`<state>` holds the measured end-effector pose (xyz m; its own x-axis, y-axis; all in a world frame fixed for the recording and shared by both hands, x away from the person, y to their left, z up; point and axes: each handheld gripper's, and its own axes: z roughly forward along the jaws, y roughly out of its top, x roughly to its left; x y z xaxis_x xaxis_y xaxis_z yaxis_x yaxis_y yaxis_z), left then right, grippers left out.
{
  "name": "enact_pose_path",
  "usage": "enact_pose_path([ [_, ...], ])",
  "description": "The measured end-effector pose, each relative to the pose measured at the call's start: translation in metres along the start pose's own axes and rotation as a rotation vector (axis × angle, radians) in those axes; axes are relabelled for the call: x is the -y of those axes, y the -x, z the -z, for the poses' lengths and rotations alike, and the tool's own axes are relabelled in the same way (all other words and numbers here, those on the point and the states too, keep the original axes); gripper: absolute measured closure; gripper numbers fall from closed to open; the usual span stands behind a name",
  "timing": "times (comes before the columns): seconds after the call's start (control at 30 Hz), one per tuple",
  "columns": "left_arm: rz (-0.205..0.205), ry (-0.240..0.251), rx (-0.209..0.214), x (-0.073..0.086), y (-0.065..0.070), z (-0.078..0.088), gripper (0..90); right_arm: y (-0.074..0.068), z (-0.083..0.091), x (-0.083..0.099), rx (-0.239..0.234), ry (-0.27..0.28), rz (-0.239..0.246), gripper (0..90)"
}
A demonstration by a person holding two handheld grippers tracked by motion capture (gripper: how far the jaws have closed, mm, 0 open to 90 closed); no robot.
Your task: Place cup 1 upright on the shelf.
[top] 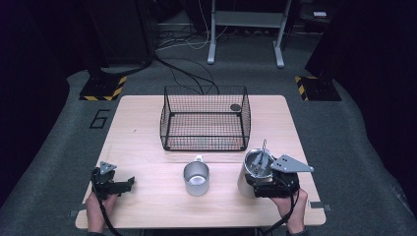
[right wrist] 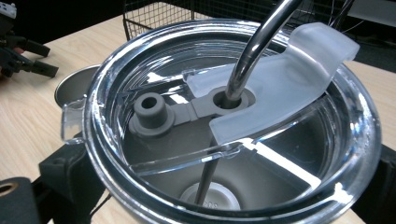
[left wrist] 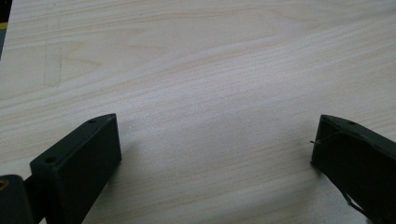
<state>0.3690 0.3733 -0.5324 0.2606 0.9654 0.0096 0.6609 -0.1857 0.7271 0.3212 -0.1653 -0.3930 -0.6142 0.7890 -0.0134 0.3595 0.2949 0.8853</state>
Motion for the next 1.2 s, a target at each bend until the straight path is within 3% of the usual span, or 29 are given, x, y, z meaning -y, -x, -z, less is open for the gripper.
enact_pose_path([
  [0.8, 0.0, 0.002, 0.005, 0.0, 0.0, -0.001, 1.2, 0.018, -0.016, -0.024, 0.002, 0.008, -0.031, 3.4],
  [1.2, -0.001, 0.001, 0.003, 0.0, 0.0, 0.0, 1.2, 0.023, -0.028, -0.037, -0.004, -0.002, -0.024, 3.4],
])
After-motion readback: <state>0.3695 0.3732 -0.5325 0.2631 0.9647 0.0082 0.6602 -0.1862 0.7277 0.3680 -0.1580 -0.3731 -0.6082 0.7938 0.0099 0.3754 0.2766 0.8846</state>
